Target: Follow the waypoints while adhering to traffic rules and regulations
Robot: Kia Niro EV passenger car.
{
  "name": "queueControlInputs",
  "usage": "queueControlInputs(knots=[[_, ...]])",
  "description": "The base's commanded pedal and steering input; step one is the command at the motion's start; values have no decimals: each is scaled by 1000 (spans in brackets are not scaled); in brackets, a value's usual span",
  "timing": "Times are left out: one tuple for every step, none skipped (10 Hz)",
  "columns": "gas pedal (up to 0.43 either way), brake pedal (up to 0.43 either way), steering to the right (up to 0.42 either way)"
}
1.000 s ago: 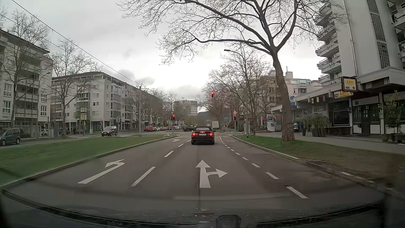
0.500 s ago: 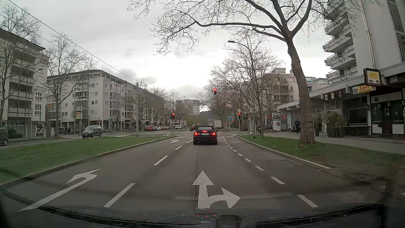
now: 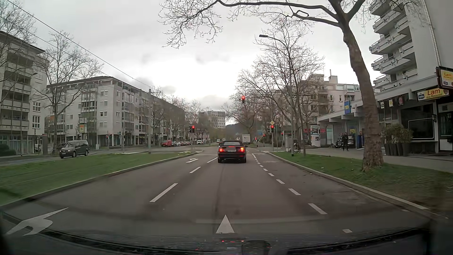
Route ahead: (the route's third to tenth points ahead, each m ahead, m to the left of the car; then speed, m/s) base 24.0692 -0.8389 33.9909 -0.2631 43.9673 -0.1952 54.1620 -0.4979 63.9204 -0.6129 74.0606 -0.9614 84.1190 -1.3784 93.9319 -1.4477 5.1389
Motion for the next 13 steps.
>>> queueControlInputs(knots=[[0, 0, -8], [0, 0, -7], [0, 0, -6], [0, 0, -5], [0, 0, -5], [0, 0, -4], [0, 0, -5], [0, 0, -4], [0, 0, -4], [0, 0, -4], [0, 0, -4], [0, 0, -3], [0, 0, -3]])
